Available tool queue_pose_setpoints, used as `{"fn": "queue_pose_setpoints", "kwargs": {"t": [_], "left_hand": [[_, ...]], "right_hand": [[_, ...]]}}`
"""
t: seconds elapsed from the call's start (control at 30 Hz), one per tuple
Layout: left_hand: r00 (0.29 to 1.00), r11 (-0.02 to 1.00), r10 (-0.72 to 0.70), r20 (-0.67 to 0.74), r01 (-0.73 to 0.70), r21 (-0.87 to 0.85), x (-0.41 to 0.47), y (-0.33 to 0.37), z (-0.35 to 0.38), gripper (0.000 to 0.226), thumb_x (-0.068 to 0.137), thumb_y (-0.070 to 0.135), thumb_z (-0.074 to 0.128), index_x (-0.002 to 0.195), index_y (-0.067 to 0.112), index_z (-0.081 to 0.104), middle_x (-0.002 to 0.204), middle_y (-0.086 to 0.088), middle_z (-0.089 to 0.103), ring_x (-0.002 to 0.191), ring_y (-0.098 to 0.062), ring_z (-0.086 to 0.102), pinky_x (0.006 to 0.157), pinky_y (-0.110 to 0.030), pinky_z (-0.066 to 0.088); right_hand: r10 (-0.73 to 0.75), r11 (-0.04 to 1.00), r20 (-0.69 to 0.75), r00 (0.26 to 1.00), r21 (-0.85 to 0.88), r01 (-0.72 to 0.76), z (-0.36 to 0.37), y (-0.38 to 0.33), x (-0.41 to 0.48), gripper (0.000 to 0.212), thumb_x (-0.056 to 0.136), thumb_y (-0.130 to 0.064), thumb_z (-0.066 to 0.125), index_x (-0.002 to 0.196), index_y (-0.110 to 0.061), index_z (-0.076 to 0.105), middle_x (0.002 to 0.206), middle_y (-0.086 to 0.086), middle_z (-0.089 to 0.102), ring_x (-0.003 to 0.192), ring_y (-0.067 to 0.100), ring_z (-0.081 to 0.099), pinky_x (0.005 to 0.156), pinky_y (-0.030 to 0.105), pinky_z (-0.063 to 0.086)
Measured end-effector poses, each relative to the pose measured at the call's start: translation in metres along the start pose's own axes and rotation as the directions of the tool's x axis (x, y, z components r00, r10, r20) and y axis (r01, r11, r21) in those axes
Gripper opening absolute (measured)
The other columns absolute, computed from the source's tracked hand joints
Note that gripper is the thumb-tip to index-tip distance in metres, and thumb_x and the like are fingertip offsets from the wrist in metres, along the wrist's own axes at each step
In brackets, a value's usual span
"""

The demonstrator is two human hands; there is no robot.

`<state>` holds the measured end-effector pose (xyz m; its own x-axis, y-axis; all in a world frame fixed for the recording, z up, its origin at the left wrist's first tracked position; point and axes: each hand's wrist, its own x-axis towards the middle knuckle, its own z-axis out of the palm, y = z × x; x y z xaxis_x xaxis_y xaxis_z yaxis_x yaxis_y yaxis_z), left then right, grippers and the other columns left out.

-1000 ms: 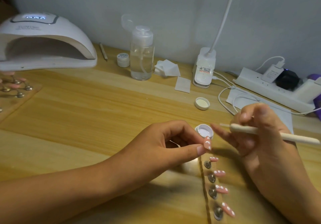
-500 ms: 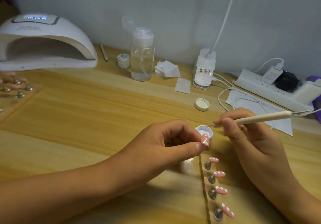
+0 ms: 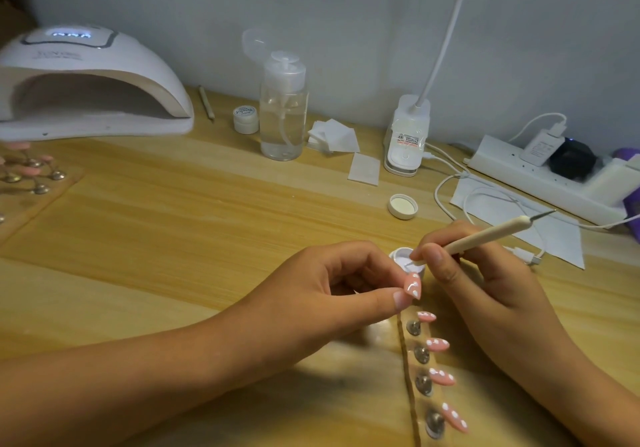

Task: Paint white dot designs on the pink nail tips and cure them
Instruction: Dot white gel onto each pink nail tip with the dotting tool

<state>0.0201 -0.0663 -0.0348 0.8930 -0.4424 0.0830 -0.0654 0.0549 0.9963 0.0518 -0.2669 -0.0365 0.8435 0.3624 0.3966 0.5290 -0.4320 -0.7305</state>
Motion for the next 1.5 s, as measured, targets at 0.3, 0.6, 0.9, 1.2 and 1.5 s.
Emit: {"fn": "queue_pose_setpoints", "kwargs": {"t": [0.3,0.6,0.9,1.2,1.5], "left_hand": [[1.0,1.0,-0.016,-0.012,0.016,-0.008,-0.001,0.001,0.001,0.005,0.083,0.022,0.07,0.086,0.025,0.072,0.082,0.009,0.07,0.078,-0.002,0.061,0.071,-0.013,0.046],[1.0,1.0,-0.019,-0.006,0.019,0.006,0.0,0.001,0.001,0.004,0.083,0.03,0.07,0.087,0.03,0.072,0.082,0.01,0.071,0.078,0.001,0.061,0.069,-0.01,0.045],[1.0,1.0,-0.015,-0.008,0.014,-0.015,0.0,0.001,0.002,0.005,0.08,0.029,0.07,0.083,0.032,0.073,0.078,0.011,0.07,0.071,0.003,0.059,0.064,-0.008,0.042],[1.0,1.0,-0.02,-0.015,0.02,-0.014,-0.001,0.001,0.002,0.008,0.08,0.026,0.07,0.083,0.032,0.074,0.078,0.01,0.071,0.074,0.002,0.06,0.066,-0.01,0.044],[1.0,1.0,-0.018,-0.024,0.018,-0.002,0.0,0.001,0.002,0.008,0.081,0.026,0.069,0.083,0.032,0.074,0.078,0.01,0.07,0.074,0.0,0.06,0.067,-0.011,0.045]], "right_hand": [[0.059,0.949,-0.191,0.98,0.314,0.004,-0.004,-0.006,-0.002,0.005,0.088,-0.036,0.064,0.087,-0.031,0.063,0.08,-0.009,0.062,0.075,0.005,0.058,0.072,0.016,0.049],[0.229,0.669,-0.025,0.973,0.73,-0.138,-0.005,-0.013,-0.005,0.02,0.075,-0.021,0.065,0.062,-0.021,0.049,0.058,-0.001,0.047,0.055,0.01,0.045,0.074,0.03,0.055],[0.255,0.624,0.038,0.966,0.756,-0.195,-0.003,-0.022,-0.006,0.024,0.068,-0.008,0.067,0.059,-0.017,0.046,0.058,0.004,0.045,0.052,0.011,0.043,0.058,0.024,0.054],[0.238,0.639,0.056,0.97,0.743,-0.2,-0.002,-0.021,-0.005,0.019,0.071,-0.018,0.064,0.059,-0.019,0.049,0.057,0.002,0.046,0.053,0.009,0.048,0.057,0.022,0.053],[0.239,0.628,0.059,0.969,0.752,-0.201,-0.002,-0.019,-0.005,0.019,0.072,-0.017,0.064,0.06,-0.018,0.049,0.058,0.002,0.046,0.054,0.009,0.045,0.057,0.022,0.053]]}}
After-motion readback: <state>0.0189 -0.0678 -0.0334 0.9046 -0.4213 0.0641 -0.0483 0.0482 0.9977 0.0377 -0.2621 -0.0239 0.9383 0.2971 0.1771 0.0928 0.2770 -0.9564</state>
